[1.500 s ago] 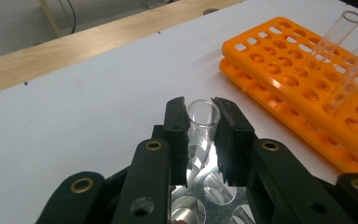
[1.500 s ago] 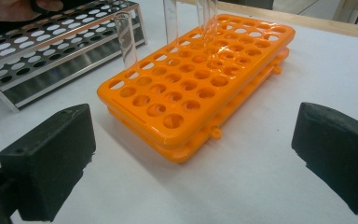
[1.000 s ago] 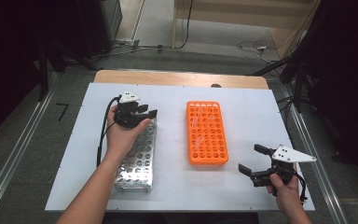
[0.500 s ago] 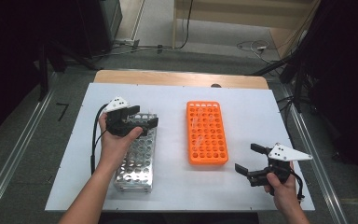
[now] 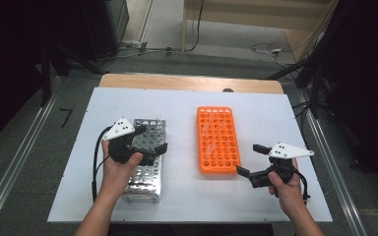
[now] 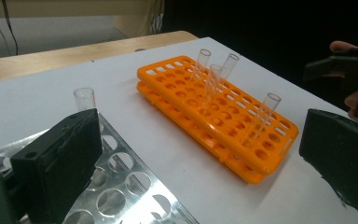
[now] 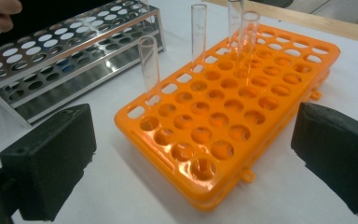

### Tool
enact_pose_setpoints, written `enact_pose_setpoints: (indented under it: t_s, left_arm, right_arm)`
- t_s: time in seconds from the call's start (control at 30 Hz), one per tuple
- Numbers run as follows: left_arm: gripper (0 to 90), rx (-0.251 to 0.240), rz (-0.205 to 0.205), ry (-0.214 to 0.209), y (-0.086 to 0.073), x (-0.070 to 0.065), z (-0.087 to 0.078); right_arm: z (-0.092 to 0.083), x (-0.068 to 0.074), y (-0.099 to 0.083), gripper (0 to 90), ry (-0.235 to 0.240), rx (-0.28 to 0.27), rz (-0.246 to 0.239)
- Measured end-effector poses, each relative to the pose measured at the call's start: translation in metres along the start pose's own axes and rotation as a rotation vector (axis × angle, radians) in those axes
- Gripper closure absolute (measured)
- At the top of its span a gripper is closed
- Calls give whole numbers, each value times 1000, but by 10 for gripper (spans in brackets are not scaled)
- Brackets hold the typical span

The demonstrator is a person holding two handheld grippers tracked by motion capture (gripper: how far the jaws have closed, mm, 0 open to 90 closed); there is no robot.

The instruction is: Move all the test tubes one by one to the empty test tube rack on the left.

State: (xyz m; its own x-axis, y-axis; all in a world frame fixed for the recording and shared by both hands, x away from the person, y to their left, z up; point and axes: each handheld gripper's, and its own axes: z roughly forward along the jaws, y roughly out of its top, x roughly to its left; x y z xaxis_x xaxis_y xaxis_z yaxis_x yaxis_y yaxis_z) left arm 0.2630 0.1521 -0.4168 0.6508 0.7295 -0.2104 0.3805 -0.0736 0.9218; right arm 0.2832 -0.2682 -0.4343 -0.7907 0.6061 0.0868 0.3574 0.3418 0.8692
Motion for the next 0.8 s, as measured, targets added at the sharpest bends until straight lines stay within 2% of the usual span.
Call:
enact_pose_setpoints:
  t_s: [0.13,0.23,0.27,0.33,0.37,0.43,0.53,0.57,0.63,0.67,0.7,0.73,0.77,0.8]
  left_arm:
    - [0,10,-2,-3,-7,-6,-4]
    - [0,-14,-29,-17,-12,-8,-9]
    - [0,-16,-34,-21,-13,-8,-10]
    - [0,-10,-25,-16,-16,-9,-10]
    - [0,-5,-24,-11,-17,-9,-10]
    - [0,-9,-30,-14,-19,-8,-9]
    - [0,-6,-26,-16,-20,-9,-8]
    - [0,-5,-24,-16,-20,-9,-8]
    - [0,-7,-19,-22,-20,-10,-8]
    - [0,-9,-21,-25,-20,-9,-9]
    - [0,-11,-23,-25,-20,-9,-9]
    - [0,-12,-26,-26,-21,-9,-9]
    - [0,-12,-29,-28,-21,-8,-9]
    - [0,-11,-30,-27,-21,-8,-8]
  right_arm:
    - [11,2,8,0,21,5,-3]
    - [19,4,12,0,36,3,-14]
    - [24,7,15,51,8,4,-17]
    - [27,7,16,56,2,1,-12]
    - [33,9,17,57,38,-6,-10]
    - [36,10,18,61,43,-2,-11]
    - [52,18,18,144,44,4,5]
    - [52,18,18,144,44,4,5]
    - [63,23,16,228,46,4,17]
    - [63,23,16,228,46,4,17]
    - [70,26,15,281,54,27,11]
    - [70,26,15,281,54,27,11]
    - [75,27,15,364,53,37,22]
    - [78,27,15,397,49,43,34]
